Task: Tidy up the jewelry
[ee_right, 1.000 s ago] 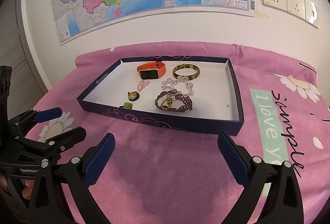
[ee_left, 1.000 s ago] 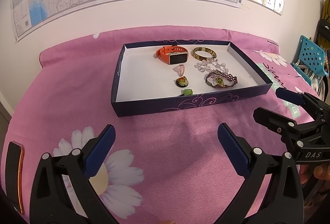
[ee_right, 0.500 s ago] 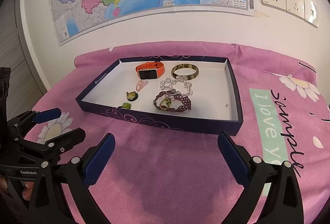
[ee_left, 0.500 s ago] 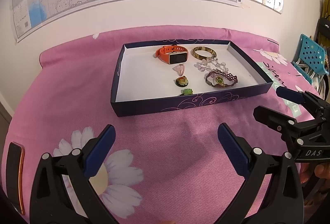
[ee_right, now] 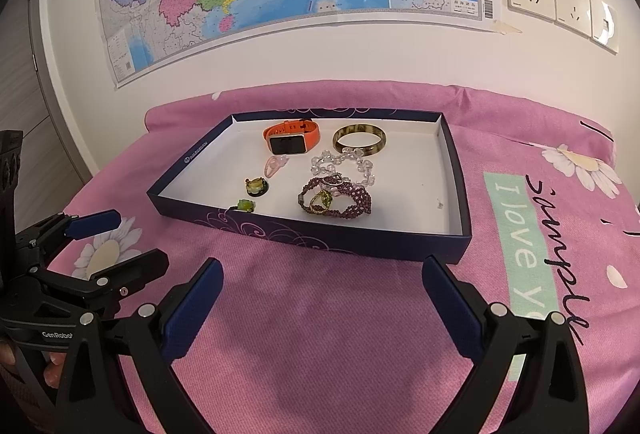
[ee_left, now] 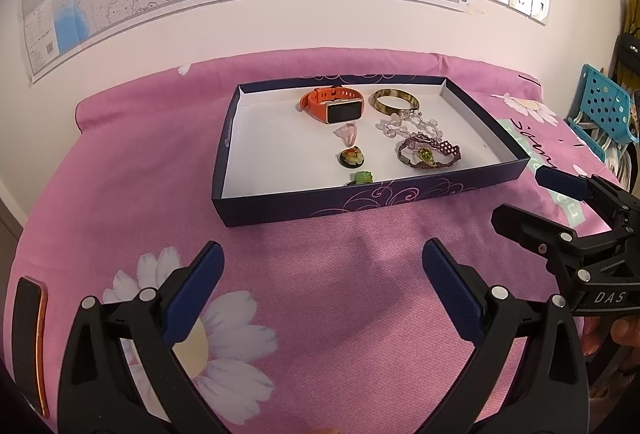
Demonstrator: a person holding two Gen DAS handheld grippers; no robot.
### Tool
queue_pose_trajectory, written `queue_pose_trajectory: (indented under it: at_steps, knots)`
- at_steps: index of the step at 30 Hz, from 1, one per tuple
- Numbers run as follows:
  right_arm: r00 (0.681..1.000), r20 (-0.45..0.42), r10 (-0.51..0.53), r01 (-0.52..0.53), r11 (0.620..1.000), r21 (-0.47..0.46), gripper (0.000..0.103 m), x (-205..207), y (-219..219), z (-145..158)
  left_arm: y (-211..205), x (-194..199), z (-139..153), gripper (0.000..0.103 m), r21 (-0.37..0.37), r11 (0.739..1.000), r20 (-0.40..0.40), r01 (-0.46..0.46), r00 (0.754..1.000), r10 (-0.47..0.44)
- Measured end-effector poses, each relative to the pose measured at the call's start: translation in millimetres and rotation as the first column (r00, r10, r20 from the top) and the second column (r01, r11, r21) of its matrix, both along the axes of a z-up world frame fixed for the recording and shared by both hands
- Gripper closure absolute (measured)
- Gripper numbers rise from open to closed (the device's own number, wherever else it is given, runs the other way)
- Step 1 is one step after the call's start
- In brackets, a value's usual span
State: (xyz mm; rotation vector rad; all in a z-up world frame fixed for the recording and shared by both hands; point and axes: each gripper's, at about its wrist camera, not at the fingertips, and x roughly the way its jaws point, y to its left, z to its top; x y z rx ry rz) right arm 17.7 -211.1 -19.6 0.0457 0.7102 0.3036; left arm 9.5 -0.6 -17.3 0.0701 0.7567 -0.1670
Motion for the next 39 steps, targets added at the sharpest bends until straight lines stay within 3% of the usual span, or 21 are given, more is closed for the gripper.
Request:
queue_pose_trajectory:
  at_steps: [39]
  knots:
    - [1.000,-0.001,0.001,-0.001,1.000,0.003,0.007,1.1,-1.1,1.0,-4.1,-1.5,0.1,0.005,0.012,1.000,0.009,0.008,1.000,-0.008]
